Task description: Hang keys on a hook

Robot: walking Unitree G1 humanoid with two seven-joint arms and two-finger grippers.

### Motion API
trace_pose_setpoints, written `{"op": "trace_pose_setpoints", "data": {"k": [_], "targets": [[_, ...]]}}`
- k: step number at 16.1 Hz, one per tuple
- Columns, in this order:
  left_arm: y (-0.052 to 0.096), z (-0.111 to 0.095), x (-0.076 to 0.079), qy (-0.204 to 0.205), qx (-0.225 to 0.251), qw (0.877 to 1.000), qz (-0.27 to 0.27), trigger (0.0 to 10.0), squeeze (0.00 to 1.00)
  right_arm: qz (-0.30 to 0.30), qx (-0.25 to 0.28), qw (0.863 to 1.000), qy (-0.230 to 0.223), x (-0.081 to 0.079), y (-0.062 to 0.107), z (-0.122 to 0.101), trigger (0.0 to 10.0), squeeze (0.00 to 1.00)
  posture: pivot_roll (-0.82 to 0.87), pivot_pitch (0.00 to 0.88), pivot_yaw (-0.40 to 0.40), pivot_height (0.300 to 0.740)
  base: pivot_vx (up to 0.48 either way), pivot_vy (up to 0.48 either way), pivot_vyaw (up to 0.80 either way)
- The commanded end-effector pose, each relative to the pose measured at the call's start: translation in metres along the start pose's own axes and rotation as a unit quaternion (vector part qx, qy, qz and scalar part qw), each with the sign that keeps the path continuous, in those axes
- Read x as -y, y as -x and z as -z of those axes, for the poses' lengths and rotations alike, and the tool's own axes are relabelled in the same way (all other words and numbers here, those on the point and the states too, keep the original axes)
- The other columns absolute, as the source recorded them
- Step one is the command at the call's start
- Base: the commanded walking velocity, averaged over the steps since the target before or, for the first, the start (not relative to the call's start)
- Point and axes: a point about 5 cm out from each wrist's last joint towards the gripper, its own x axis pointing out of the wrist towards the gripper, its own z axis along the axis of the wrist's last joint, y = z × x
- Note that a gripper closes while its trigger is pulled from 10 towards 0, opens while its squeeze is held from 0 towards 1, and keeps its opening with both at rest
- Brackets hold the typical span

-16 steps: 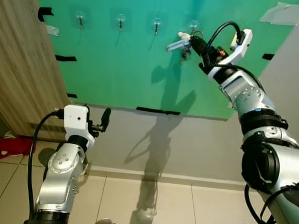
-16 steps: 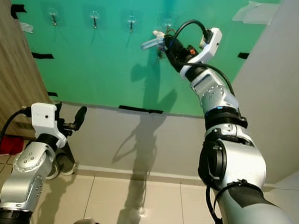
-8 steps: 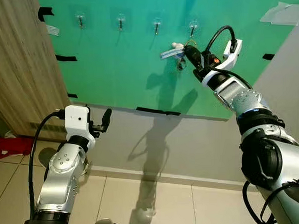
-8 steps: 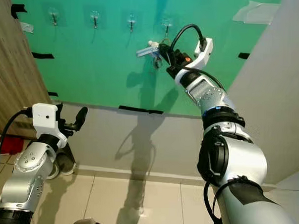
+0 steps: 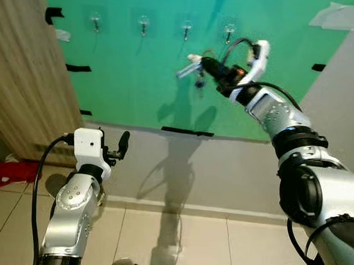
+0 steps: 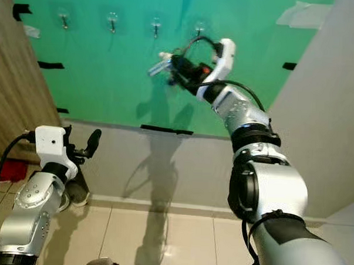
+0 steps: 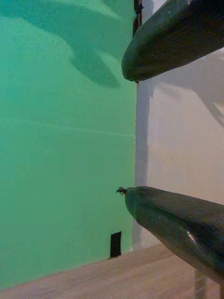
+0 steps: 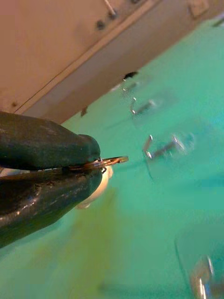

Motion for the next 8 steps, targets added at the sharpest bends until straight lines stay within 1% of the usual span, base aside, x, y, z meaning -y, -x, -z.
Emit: {"op": "trace_pose_setpoints", "data": {"k": [1, 3, 4, 6, 7, 8], "targets": [[0.001, -0.002, 0.002, 0.001, 0.0, 1.0, 0.001, 10.0, 0.0, -0.01, 0.01, 1.0, 0.027, -0.002, 0.0, -0.009, 10.0, 0.0, 0.1, 0.0, -0.076, 0.74, 0.0, 0.0, 0.0], [-0.001, -0.001, 0.004, 0.002, -0.001, 1.0, 0.004, 10.0, 0.0, -0.002, 0.04, 0.999, 0.032, -0.003, 0.0, -0.021, 10.0, 0.0, 0.09, 0.0, -0.071, 0.74, 0.0, 0.0, 0.0], [-0.003, -0.002, 0.007, 0.003, 0.0, 1.0, 0.007, 10.0, 0.0, 0.013, 0.06, 0.998, 0.028, -0.001, 0.002, -0.029, 10.0, 0.0, 0.09, 0.0, -0.069, 0.74, 0.0, 0.0, 0.0], [-0.005, -0.002, 0.009, 0.004, -0.001, 1.0, 0.012, 10.0, 0.0, 0.03, 0.085, 0.996, 0.013, 0.004, 0.006, -0.036, 10.0, 0.0, 0.08, 0.0, -0.066, 0.74, 0.0, 0.0, 0.0], [-0.006, -0.001, 0.012, 0.006, -0.002, 1.0, 0.028, 10.0, 0.0, 0.035, 0.097, 0.995, 0.0, 0.006, 0.008, -0.039, 10.0, 0.0, 0.07, 0.0, -0.064, 0.74, 0.0, 0.0, 0.0], [-0.005, 0.0, 0.022, -0.009, -0.001, 0.997, 0.071, 10.0, 0.0, 0.037, 0.107, 0.993, -0.014, 0.008, 0.011, -0.041, 10.0, 0.0, 0.07, 0.0, -0.062, 0.74, 0.0, 0.0, 0.0]]}}
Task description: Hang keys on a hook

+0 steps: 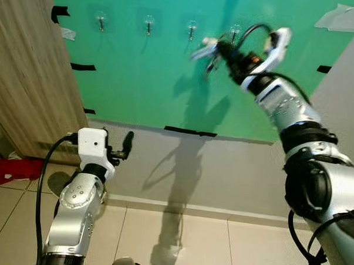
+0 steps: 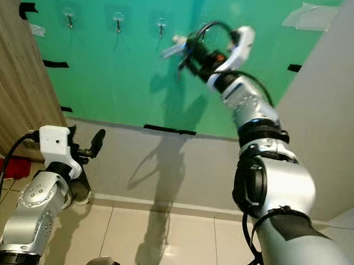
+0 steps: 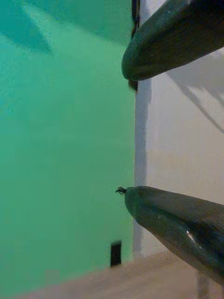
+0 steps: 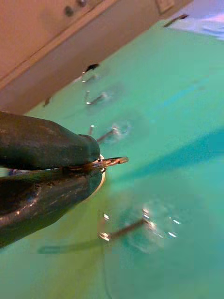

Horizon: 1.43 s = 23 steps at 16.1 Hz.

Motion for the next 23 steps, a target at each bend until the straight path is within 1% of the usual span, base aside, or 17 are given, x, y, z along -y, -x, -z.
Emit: {"op": "trace_pose_setpoints", "data": {"k": [1, 2, 3, 5, 6, 8, 10, 13, 15, 17, 18, 20, 21, 22, 23], "targets": [[-0.003, -0.001, 0.018, -0.014, 0.007, 0.998, 0.059, 10.0, 0.0, 0.008, 0.025, 0.999, -0.018, 0.001, 0.001, -0.012, 10.0, 0.0, 0.07, 0.0, -0.062, 0.74, 0.0, 0.0, 0.0], [-0.002, -0.007, 0.031, -0.024, 0.031, 0.993, 0.109, 10.0, 0.0, 0.014, 0.032, 0.999, -0.035, 0.004, 0.003, -0.013, 10.0, 0.0, 0.06, 0.0, -0.06, 0.74, 0.0, 0.0, 0.0], [-0.002, -0.012, 0.044, -0.035, 0.05, 0.986, 0.157, 10.0, 0.0, 0.022, 0.039, 0.998, -0.052, 0.007, 0.006, -0.014, 10.0, 0.0, 0.06, 0.0, -0.06, 0.74, 0.0, 0.0, 0.0], [-0.004, -0.016, 0.055, -0.043, 0.062, 0.978, 0.194, 10.0, 0.0, 0.03, 0.047, 0.996, -0.073, 0.01, 0.008, -0.014, 10.0, 0.0, 0.07, 0.0, -0.062, 0.74, 0.0, 0.0, 0.0], [-0.006, -0.021, 0.062, -0.047, 0.075, 0.971, 0.221, 10.0, 0.0, 0.035, 0.052, 0.994, -0.094, 0.011, 0.009, -0.011, 10.0, 0.0, 0.07, 0.0, -0.062, 0.74, 0.0, 0.0, 0.0], [-0.01, -0.027, 0.063, -0.046, 0.094, 0.969, 0.226, 10.0, 0.0, 0.051, 0.057, 0.991, -0.11, 0.015, 0.011, -0.008, 10.0, 0.0, 0.07, 0.0, -0.062, 0.74, 0.0, 0.0, 0.0], [-0.013, -0.033, 0.059, -0.044, 0.111, 0.97, 0.212, 10.0, 0.0, 0.069, 0.046, 0.99, -0.118, 0.02, 0.014, 0.003, 10.0, 0.0, 0.08, 0.0, -0.062, 0.74, 0.0, 0.0, 0.0], [-0.011, -0.032, 0.059, -0.033, 0.111, 0.972, 0.207, 10.0, 0.0, 0.089, 0.035, 0.986, -0.136, 0.025, 0.018, 0.012, 10.0, 0.0, 0.08, 0.0, -0.066, 0.74, 0.0, 0.0, 0.0], [-0.01, -0.03, 0.06, -0.026, 0.108, 0.973, 0.201, 10.0, 0.0, 0.096, 0.024, 0.986, -0.134, 0.026, 0.02, 0.018, 10.0, 0.0, 0.09, 0.0, -0.07, 0.74, 0.0, 0.0, 0.0], [-0.009, -0.029, 0.059, -0.023, 0.104, 0.974, 0.198, 10.0, 0.0, 0.103, 0.016, 0.984, -0.142, 0.028, 0.022, 0.023, 10.0, 0.0, 0.09, 0.0, -0.073, 0.74, 0.0, 0.0, 0.0], [-0.009, -0.027, 0.058, -0.022, 0.096, 0.976, 0.196, 10.0, 0.0, 0.127, -0.009, 0.981, -0.144, 0.032, 0.026, 0.035, 10.0, 0.0, 0.09, 0.0, -0.076, 0.74, 0.0, 0.0, 0.0], [-0.009, -0.026, 0.058, -0.022, 0.093, 0.976, 0.194, 10.0, 0.0, 0.154, -0.032, 0.978, -0.134, 0.036, 0.031, 0.046, 10.0, 0.0, 0.09, 0.0, -0.076, 0.74, 0.0, 0.0, 0.0], [-0.009, -0.025, 0.058, -0.023, 0.093, 0.977, 0.193, 10.0, 0.0, 0.171, -0.042, 0.977, -0.12, 0.04, 0.034, 0.052, 10.0, 0.0, 0.09, 0.0, -0.076, 0.74, 0.0, 0.0, 0.0], [-0.009, -0.025, 0.058, -0.023, 0.093, 0.977, 0.192, 10.0, 0.0, 0.183, -0.042, 0.976, -0.111, 0.042, 0.036, 0.053, 10.0, 0.0, 0.09, 0.0, -0.076, 0.74, 0.0, 0.0, 0.0], [-0.008, -0.025, 0.058, -0.024, 0.092, 0.977, 0.19, 10.0, 0.0, 0.212, -0.03, 0.974, -0.076, 0.046, 0.039, 0.05, 10.0, 1.0, 0.1, 0.0, -0.075, 0.74, 0.0, 0.0, 0.0]]}}
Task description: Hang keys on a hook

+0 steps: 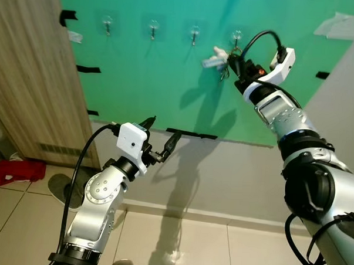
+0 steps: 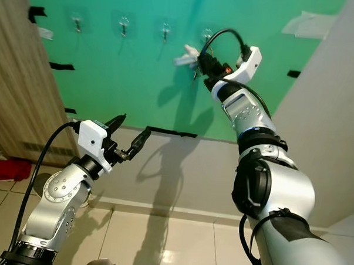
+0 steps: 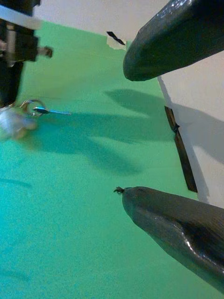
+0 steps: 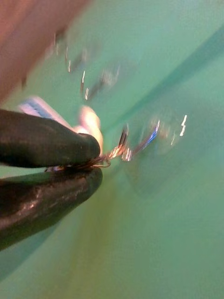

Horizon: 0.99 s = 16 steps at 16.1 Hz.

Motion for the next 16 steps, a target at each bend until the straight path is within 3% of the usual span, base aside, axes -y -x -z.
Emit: {"op": "trace_pose_setpoints", "data": {"k": [1, 3, 5, 6, 7, 8, 10, 12, 13, 15, 16], "targets": [[0.002, 0.0, 0.001, -0.001, -0.003, 1.0, -0.002, 10.0, 0.0, 0.075, -0.038, 0.996, 0.006, 0.027, 0.015, 0.022, 10.0, 1.0, 0.1, 0.0, -0.076, 0.74, 0.0, 0.0, 0.0], [0.003, 0.0, 0.0, -0.003, -0.003, 1.0, -0.006, 10.0, 0.0, 0.039, -0.029, 0.998, 0.048, 0.016, 0.009, 0.015, 10.0, 1.0, 0.09, 0.0, -0.076, 0.74, 0.0, 0.0, 0.0], [0.004, 0.0, 0.0, -0.004, -0.003, 1.0, -0.009, 10.0, 0.0, 0.038, -0.031, 0.989, 0.14, 0.013, 0.008, 0.014, 10.0, 1.0, 0.09, 0.0, -0.076, 0.74, 0.0, 0.0, 0.0], [0.004, 0.0, -0.001, -0.006, -0.004, 1.0, -0.013, 10.0, 0.0, 0.037, -0.028, 0.977, 0.209, 0.011, 0.008, 0.013, 10.0, 1.0, 0.08, 0.0, -0.076, 0.74, 0.0, 0.0, 0.0], [0.007, 0.001, -0.004, -0.016, -0.01, 0.999, -0.027, 10.0, 0.0, 0.04, -0.018, 0.95, 0.31, 0.012, 0.012, 0.013, 10.0, 1.0, 0.08, 0.0, -0.076, 0.74, 0.0, 0.0, 0.0], [0.009, 0.002, -0.006, -0.021, -0.013, 0.999, -0.036, 10.0, 0.0, 0.042, -0.009, 0.933, 0.358, 0.013, 0.015, 0.014, 10.0, 1.0, 0.08, 0.0, -0.076, 0.74, 0.0, 0.0, 0.0], [0.018, 0.0, -0.013, -0.026, -0.013, 0.997, -0.077, 10.0, 0.0, 0.055, 0.008, 0.92, 0.388, 0.023, 0.031, 0.025, 10.0, 1.0, 0.07, 0.0, -0.068, 0.74, 0.0, 0.0, 0.0], [0.037, 0.001, -0.029, 0.043, -0.019, 0.983, -0.179, 10.0, 0.0, 0.088, 0.026, 0.894, 0.438, 0.037, 0.075, 0.061, 10.0, 1.0, 0.05, 0.0, -0.051, 0.74, 0.0, 0.0, 0.0], [0.044, 0.003, -0.033, 0.068, -0.022, 0.974, -0.214, 10.0, 0.0, 0.112, 0.018, 0.893, 0.435, 0.045, 0.098, 0.086, 10.0, 1.0, 0.04, 0.0, -0.045, 0.74, 0.0, 0.0, 0.0], [0.053, 0.008, -0.036, 0.014, -0.049, 0.971, -0.235, 10.0, 0.0, 0.158, 0.01, 0.889, 0.43, 0.052, 0.136, 0.119, 10.0, 1.0, 0.02, 0.0, -0.022, 0.74, 0.0, 0.0, 0.0], [0.056, 0.009, -0.037, -0.008, -0.054, 0.969, -0.239, 10.0, 0.0, 0.173, 0.009, 0.885, 0.432, 0.054, 0.146, 0.123, 10.0, 1.0, 0.02, 0.0, -0.016, 0.74, 0.0, 0.0, 0.0]]}}
